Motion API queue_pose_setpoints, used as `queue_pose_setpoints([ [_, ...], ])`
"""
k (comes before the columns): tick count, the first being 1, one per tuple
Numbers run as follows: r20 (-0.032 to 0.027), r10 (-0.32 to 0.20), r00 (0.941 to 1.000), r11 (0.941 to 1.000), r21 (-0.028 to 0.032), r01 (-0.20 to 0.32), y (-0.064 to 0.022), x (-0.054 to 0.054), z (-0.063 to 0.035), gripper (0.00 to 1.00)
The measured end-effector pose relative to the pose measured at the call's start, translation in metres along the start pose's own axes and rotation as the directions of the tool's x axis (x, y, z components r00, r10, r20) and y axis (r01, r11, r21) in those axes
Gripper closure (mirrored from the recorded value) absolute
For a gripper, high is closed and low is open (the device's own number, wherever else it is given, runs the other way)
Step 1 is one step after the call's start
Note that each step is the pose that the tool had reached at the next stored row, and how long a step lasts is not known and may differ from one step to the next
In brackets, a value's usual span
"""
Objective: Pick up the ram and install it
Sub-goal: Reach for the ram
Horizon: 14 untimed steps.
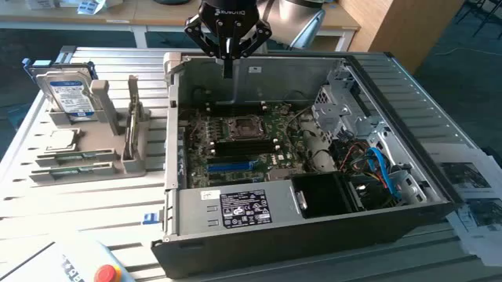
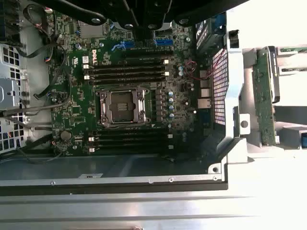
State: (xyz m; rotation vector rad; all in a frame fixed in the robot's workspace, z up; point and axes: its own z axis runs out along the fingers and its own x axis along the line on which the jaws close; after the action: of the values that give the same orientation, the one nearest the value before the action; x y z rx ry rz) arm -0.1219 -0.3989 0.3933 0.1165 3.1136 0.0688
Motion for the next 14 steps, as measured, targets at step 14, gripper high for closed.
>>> queue_pose_setpoints([
  [14,0.0,0.0,1.0,1.0,0.0,0.0,0.0,0.0,0.0,0.9],
])
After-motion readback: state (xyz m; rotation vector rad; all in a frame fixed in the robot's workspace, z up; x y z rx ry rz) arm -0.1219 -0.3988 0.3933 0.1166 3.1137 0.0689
